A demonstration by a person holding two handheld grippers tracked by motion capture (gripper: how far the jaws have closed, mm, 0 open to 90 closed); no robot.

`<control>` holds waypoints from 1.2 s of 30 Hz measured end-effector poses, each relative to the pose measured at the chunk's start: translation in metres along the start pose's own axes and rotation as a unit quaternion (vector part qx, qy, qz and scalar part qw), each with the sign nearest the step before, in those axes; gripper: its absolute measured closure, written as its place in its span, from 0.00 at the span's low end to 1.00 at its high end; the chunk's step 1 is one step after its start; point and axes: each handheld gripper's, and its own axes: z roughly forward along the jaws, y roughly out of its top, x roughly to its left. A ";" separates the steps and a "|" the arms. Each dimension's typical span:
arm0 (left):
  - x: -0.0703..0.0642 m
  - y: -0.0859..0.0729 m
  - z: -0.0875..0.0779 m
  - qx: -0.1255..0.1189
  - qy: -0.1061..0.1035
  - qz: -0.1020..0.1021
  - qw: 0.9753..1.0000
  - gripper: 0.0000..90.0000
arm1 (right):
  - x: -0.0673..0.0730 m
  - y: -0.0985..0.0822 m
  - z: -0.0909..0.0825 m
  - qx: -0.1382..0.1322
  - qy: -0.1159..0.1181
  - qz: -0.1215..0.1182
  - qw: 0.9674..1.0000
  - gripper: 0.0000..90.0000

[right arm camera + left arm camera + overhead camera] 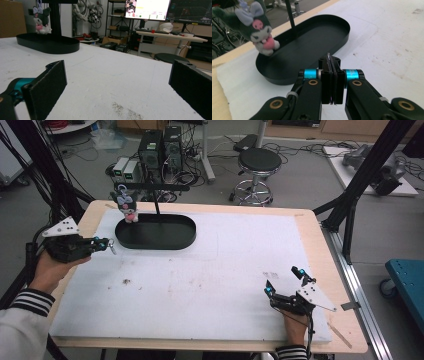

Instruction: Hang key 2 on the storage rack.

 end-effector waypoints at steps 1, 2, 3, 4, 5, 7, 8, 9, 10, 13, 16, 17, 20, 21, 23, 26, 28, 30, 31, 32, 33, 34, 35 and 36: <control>0.001 0.003 0.001 -0.002 -0.001 -0.001 1.000 0.98 | 0.000 0.000 0.000 0.000 0.000 0.000 1.000 0.01; 0.002 0.006 0.001 -0.001 0.000 0.000 1.000 0.98 | 0.000 0.000 0.000 0.000 -0.001 0.001 1.000 0.01; 0.002 0.009 0.001 -0.001 0.000 0.002 1.000 0.98 | 0.000 0.000 0.000 -0.001 0.000 0.000 1.000 0.01; 0.003 0.012 0.002 0.000 0.001 0.006 1.000 0.98 | 0.000 0.000 0.000 -0.001 0.000 0.000 1.000 0.01; 0.003 0.015 0.002 -0.002 0.000 0.008 1.000 0.98 | 0.000 0.000 0.000 -0.001 0.000 0.000 1.000 0.01; 0.005 0.021 0.003 -0.004 0.001 0.010 1.000 0.98 | -0.001 0.000 0.000 -0.003 -0.001 -0.002 1.000 0.01; 0.005 0.024 0.004 -0.003 0.000 0.013 1.000 0.98 | -0.001 0.000 0.000 -0.003 -0.001 -0.001 1.000 0.01; 0.006 0.028 0.005 -0.002 0.000 0.015 1.000 0.98 | -0.001 0.000 0.000 -0.003 -0.001 -0.001 1.000 0.01; 0.007 0.031 0.005 -0.004 0.004 0.017 1.000 0.98 | -0.001 0.000 0.000 -0.002 -0.002 0.001 1.000 0.01; 0.010 0.041 0.007 -0.010 0.002 0.021 1.000 0.98 | -0.001 0.000 0.000 -0.003 -0.001 -0.001 1.000 0.01; 0.013 0.050 0.010 -0.013 0.002 0.019 1.000 0.98 | -0.001 0.000 0.000 -0.003 -0.001 -0.001 1.000 0.01; 0.014 0.053 0.011 -0.011 0.003 0.022 1.000 0.98 | -0.001 0.000 0.000 -0.002 -0.002 0.001 1.000 0.01; 0.017 0.062 0.014 -0.012 0.004 0.028 1.000 0.98 | -0.001 0.000 0.000 -0.002 -0.001 0.001 1.000 0.01; 0.018 0.066 0.016 -0.014 0.004 0.028 0.999 0.98 | -0.001 0.000 0.000 -0.002 -0.001 0.000 1.000 0.01; 0.021 0.073 0.019 -0.015 0.004 0.030 0.999 0.98 | -0.001 0.000 0.000 -0.001 -0.001 0.002 1.000 0.01; 0.025 0.081 0.025 -0.016 0.000 0.030 0.999 0.98 | 0.000 0.000 0.000 -0.002 -0.002 0.001 1.000 0.01; 0.027 0.087 0.029 -0.014 -0.002 0.030 0.999 0.98 | -0.001 0.000 0.000 -0.002 -0.001 0.001 1.000 0.01; 0.029 0.092 0.033 -0.016 -0.005 0.032 0.999 0.98 | -0.001 0.000 0.000 -0.002 -0.001 0.002 1.000 0.01; 0.030 0.094 0.035 -0.016 -0.007 0.031 0.999 0.98 | -0.001 0.000 0.000 -0.002 -0.001 0.002 1.000 0.01; 0.030 0.096 0.037 -0.015 -0.007 0.032 0.999 0.98 | -0.001 0.000 0.000 -0.002 -0.001 0.003 1.000 0.01; 0.031 0.098 0.039 -0.014 -0.008 0.032 0.999 0.98 | -0.001 0.000 0.000 -0.002 -0.001 0.002 1.000 0.01; 0.032 0.101 0.040 -0.012 -0.008 0.033 0.999 0.98 | -0.001 0.000 0.000 -0.002 -0.001 0.002 1.000 0.01; 0.033 0.104 0.041 -0.009 -0.008 0.036 0.999 0.98 | -0.001 0.000 0.000 -0.001 -0.001 0.004 1.000 0.01; 0.034 0.106 0.042 -0.013 -0.009 0.035 0.999 0.98 | -0.001 0.000 0.000 -0.001 -0.001 0.004 1.000 0.01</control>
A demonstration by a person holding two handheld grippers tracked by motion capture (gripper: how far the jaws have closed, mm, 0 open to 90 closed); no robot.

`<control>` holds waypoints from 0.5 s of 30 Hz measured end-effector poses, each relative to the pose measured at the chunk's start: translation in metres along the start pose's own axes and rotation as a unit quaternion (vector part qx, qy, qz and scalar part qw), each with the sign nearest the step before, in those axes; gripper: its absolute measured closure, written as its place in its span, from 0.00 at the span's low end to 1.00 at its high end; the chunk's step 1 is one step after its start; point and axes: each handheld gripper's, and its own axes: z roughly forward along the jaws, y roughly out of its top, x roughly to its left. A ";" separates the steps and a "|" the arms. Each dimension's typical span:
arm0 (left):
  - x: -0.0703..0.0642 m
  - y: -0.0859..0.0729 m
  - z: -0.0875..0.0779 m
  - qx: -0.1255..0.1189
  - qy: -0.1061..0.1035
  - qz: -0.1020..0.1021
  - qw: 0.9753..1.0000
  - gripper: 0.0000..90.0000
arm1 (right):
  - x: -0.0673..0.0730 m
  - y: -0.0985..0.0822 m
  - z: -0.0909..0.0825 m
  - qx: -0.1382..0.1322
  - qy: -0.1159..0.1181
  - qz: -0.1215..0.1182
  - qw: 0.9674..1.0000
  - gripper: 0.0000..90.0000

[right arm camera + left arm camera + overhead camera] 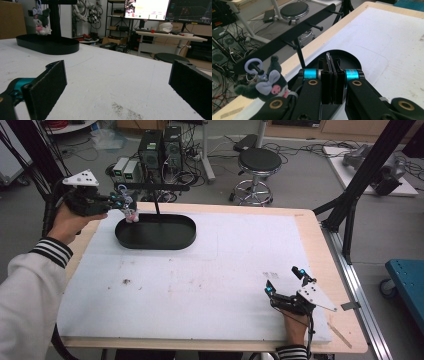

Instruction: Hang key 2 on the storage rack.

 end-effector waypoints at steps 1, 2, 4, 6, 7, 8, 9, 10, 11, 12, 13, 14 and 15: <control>0.002 0.002 0.001 0.001 -0.002 -0.002 1.000 0.98 | 0.000 0.000 0.000 0.000 0.000 0.000 1.000 0.01; 0.003 0.005 0.003 0.003 -0.001 -0.001 1.000 0.98 | 0.000 0.000 0.000 0.000 0.000 0.000 1.000 0.01; 0.005 0.008 0.005 0.005 -0.002 0.000 1.000 0.98 | 0.000 0.000 0.000 0.001 0.000 -0.001 1.000 0.01; 0.008 0.011 0.007 0.007 -0.001 0.002 1.000 0.98 | 0.001 0.000 0.000 0.000 0.000 -0.003 1.000 0.01; 0.009 0.013 0.009 0.006 -0.001 0.000 1.000 0.98 | 0.000 0.000 0.000 0.000 0.000 -0.004 1.000 0.01; 0.010 0.014 0.010 0.009 -0.001 0.002 1.000 0.98 | 0.000 0.000 0.000 0.000 -0.001 -0.003 1.000 0.01; 0.011 0.015 0.012 0.012 0.000 0.003 1.000 0.98 | 0.001 0.000 0.000 0.000 -0.001 -0.002 1.000 0.01; 0.013 0.017 0.013 0.015 -0.001 0.005 1.000 0.98 | 0.000 0.000 0.000 0.001 -0.001 -0.001 1.000 0.01; 0.014 0.018 0.015 0.016 -0.002 0.005 1.000 0.98 | 0.000 0.000 0.000 0.001 -0.001 -0.001 1.000 0.01; 0.016 0.019 0.016 0.021 -0.005 0.006 1.000 0.98 | 0.000 0.000 0.000 0.001 -0.001 -0.001 1.000 0.01; 0.017 0.020 0.018 0.024 -0.002 0.007 1.000 0.98 | 0.001 0.000 0.000 0.001 -0.001 -0.001 1.000 0.01; 0.018 0.021 0.020 0.024 -0.001 0.006 1.000 0.98 | 0.001 0.000 0.000 0.001 -0.001 -0.001 1.000 0.01; 0.019 0.021 0.021 0.023 -0.005 0.005 1.000 0.98 | 0.000 0.000 0.000 0.001 -0.001 -0.001 1.000 0.01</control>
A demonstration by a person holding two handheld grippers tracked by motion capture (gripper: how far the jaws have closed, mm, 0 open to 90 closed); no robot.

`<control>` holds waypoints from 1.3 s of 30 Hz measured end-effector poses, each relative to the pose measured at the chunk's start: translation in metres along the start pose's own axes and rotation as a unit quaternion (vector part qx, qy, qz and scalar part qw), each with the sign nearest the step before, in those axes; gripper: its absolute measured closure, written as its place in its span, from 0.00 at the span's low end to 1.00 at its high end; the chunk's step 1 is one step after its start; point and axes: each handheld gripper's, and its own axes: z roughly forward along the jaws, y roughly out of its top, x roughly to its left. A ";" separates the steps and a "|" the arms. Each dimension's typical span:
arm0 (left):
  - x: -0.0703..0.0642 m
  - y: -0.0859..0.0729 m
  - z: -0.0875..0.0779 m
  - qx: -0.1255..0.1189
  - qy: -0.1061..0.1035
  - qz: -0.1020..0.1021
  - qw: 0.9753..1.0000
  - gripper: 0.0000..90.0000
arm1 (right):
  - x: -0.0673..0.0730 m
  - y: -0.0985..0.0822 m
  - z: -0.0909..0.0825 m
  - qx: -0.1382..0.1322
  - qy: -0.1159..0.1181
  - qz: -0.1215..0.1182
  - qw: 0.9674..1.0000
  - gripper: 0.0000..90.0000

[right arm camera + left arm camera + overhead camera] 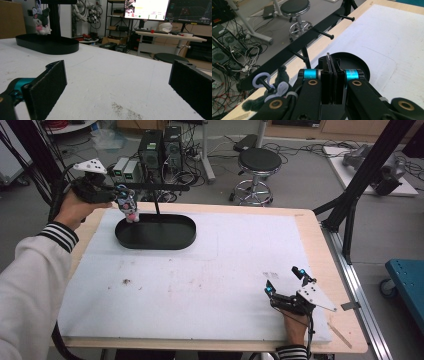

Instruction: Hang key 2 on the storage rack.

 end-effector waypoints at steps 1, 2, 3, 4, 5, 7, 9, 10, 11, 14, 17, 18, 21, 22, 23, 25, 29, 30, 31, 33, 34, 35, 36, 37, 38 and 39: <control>0.001 0.000 0.002 0.002 0.000 -0.001 1.000 0.98 | 0.000 0.000 0.000 0.000 0.000 0.000 1.000 0.01; 0.002 0.001 0.004 0.007 0.002 0.000 1.000 0.98 | 0.000 0.000 0.000 0.000 0.000 0.000 1.000 0.01; 0.003 0.002 0.005 0.011 0.001 0.001 1.000 0.98 | 0.000 0.000 0.000 0.000 0.000 0.000 1.000 0.01; 0.004 0.003 0.007 0.010 0.000 -0.001 1.000 0.98 | 0.000 0.000 0.000 0.000 0.000 0.000 1.000 0.01; 0.005 0.004 0.008 0.012 -0.001 0.001 1.000 0.98 | 0.000 0.000 0.000 0.000 -0.001 0.000 1.000 0.01; 0.007 0.009 0.011 0.016 -0.002 0.003 1.000 0.98 | 0.000 0.000 0.000 -0.001 0.000 -0.002 1.000 0.01; 0.008 0.011 0.013 0.016 -0.002 0.003 1.000 0.98 | 0.000 0.000 0.000 0.000 -0.001 0.000 1.000 0.01; 0.009 0.013 0.014 0.018 -0.003 0.003 1.000 0.98 | 0.000 0.000 0.000 -0.001 0.000 -0.002 1.000 0.01; 0.009 0.014 0.016 0.020 -0.002 0.004 1.000 0.98 | 0.000 0.000 0.000 -0.001 0.000 -0.003 1.000 0.01; 0.008 0.017 0.019 0.023 -0.004 0.003 1.000 0.98 | 0.000 0.000 0.000 -0.001 -0.001 0.000 1.000 0.01; 0.009 0.018 0.023 0.029 -0.003 0.003 1.000 0.98 | 0.000 0.000 0.000 -0.002 0.000 -0.002 1.000 0.01; 0.010 0.018 0.024 0.030 -0.004 0.002 1.000 0.98 | 0.000 0.000 0.000 -0.001 0.000 -0.002 1.000 0.01; 0.012 0.016 0.027 0.039 -0.004 0.000 0.999 0.98 | 0.000 0.000 0.000 0.000 0.000 0.000 1.000 0.01; 0.013 0.015 0.029 0.042 -0.004 -0.002 0.999 0.98 | 0.000 0.000 0.000 -0.002 -0.001 -0.002 1.000 0.01; 0.013 0.014 0.030 0.045 -0.004 -0.002 0.999 0.98 | 0.000 0.000 0.000 -0.001 -0.001 -0.002 1.000 0.01; 0.015 0.013 0.033 0.047 -0.003 -0.004 0.999 0.98 | 0.000 0.000 0.000 -0.002 -0.001 -0.002 1.000 0.01; 0.017 0.011 0.036 0.053 -0.004 -0.005 0.999 0.98 | -0.001 0.000 0.000 -0.001 -0.001 0.000 1.000 0.01; 0.017 0.011 0.037 0.055 -0.004 -0.004 0.998 0.98 | -0.001 0.000 0.000 -0.001 0.000 0.000 1.000 0.01; 0.017 0.011 0.038 0.055 -0.004 -0.005 0.998 0.98 | 0.000 0.000 0.000 -0.001 0.000 0.000 1.000 0.01; 0.018 0.010 0.039 0.054 -0.004 -0.006 0.998 0.98 | -0.001 0.000 0.000 -0.001 0.000 0.000 1.000 0.01; 0.018 0.010 0.039 0.057 -0.005 -0.005 0.998 0.98 | -0.001 0.000 0.000 -0.001 0.000 0.001 1.000 0.01; 0.018 0.010 0.040 0.055 -0.003 -0.007 0.998 0.98 | -0.001 0.000 0.000 -0.001 0.000 0.001 1.000 0.01; 0.019 0.009 0.040 0.056 -0.002 -0.005 0.998 0.98 | -0.001 0.000 0.000 -0.001 0.000 0.000 1.000 0.01; 0.021 0.009 0.040 0.056 -0.001 -0.008 0.998 0.98 | -0.001 0.000 0.000 -0.001 0.000 0.000 1.000 0.01; 0.022 0.008 0.040 0.057 0.000 -0.009 0.998 0.98 | -0.001 0.000 0.000 -0.001 0.000 -0.001 1.000 0.01; 0.023 0.008 0.040 0.056 0.000 -0.010 0.998 0.98 | -0.001 0.000 0.000 -0.001 0.000 -0.001 1.000 0.01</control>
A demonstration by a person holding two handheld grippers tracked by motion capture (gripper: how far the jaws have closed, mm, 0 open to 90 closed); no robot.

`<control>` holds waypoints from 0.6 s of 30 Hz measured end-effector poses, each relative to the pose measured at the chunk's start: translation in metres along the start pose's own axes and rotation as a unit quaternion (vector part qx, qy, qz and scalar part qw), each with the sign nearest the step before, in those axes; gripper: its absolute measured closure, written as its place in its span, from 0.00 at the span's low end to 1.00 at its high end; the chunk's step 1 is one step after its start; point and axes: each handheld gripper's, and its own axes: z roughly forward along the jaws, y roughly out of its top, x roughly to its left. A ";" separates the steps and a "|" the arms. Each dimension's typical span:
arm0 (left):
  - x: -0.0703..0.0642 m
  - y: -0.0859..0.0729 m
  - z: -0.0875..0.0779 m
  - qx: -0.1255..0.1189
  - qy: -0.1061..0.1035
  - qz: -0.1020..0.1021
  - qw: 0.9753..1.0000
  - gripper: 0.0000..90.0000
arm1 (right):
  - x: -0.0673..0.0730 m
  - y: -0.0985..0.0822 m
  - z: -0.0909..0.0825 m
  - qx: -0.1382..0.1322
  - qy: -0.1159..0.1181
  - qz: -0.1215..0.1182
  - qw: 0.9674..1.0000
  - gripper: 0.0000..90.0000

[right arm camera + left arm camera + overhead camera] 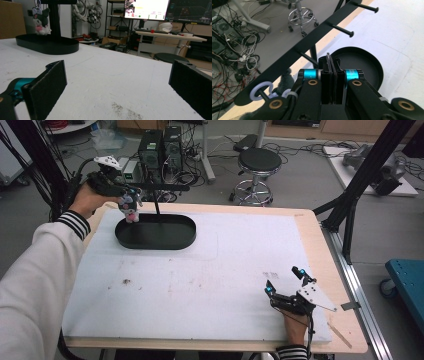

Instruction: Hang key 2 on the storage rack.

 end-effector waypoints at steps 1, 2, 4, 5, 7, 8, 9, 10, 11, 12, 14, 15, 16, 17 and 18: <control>0.000 0.000 0.000 0.000 0.000 0.000 1.000 0.98 | 0.000 0.000 0.000 0.000 0.000 0.001 1.000 0.01; 0.001 0.000 0.000 0.001 0.001 0.000 1.000 0.98 | 0.000 0.000 0.000 0.000 -0.001 0.000 1.000 0.01; 0.001 0.000 0.001 0.002 -0.001 0.000 1.000 0.98 | 0.000 0.000 0.000 0.000 0.000 0.001 1.000 0.01; 0.000 0.000 0.002 0.000 -0.001 -0.004 1.000 0.98 | 0.000 0.000 0.000 0.000 -0.001 0.001 1.000 0.01; 0.000 0.000 0.004 0.003 -0.002 0.000 1.000 0.98 | 0.000 0.000 0.000 0.000 0.000 0.002 1.000 0.01; 0.000 0.000 0.005 0.002 -0.003 -0.002 1.000 0.98 | 0.000 0.000 0.000 0.000 0.000 0.000 1.000 0.01; 0.000 0.001 0.006 0.005 -0.004 0.001 1.000 0.98 | 0.000 0.000 0.000 0.000 0.000 -0.001 1.000 0.01; 0.000 0.001 0.007 0.005 -0.001 0.001 1.000 0.98 | 0.000 0.000 0.000 0.000 0.000 0.000 1.000 0.01; 0.000 0.002 0.008 0.006 -0.001 0.003 1.000 0.98 | 0.000 0.000 0.000 0.000 0.000 0.000 1.000 0.01; 0.000 0.002 0.009 0.005 -0.002 0.001 1.000 0.98 | 0.000 0.000 0.000 0.000 0.000 0.000 1.000 0.01; 0.000 0.003 0.011 0.012 -0.001 0.005 1.000 0.98 | 0.000 0.000 0.000 0.000 0.000 0.001 1.000 0.01; 0.000 0.002 0.011 0.010 0.000 0.002 1.000 0.98 | 0.000 0.000 0.000 0.000 0.000 0.001 1.000 0.01; 0.000 0.002 0.012 0.011 0.000 0.002 1.000 0.98 | 0.000 0.000 0.000 0.000 0.000 0.003 1.000 0.01; 0.001 0.002 0.012 0.013 0.001 0.004 1.000 0.98 | 0.000 0.000 0.000 -0.001 0.000 0.003 1.000 0.01; 0.001 0.002 0.011 0.013 0.001 0.002 1.000 0.98 | 0.000 0.000 0.000 -0.001 0.000 0.003 1.000 0.01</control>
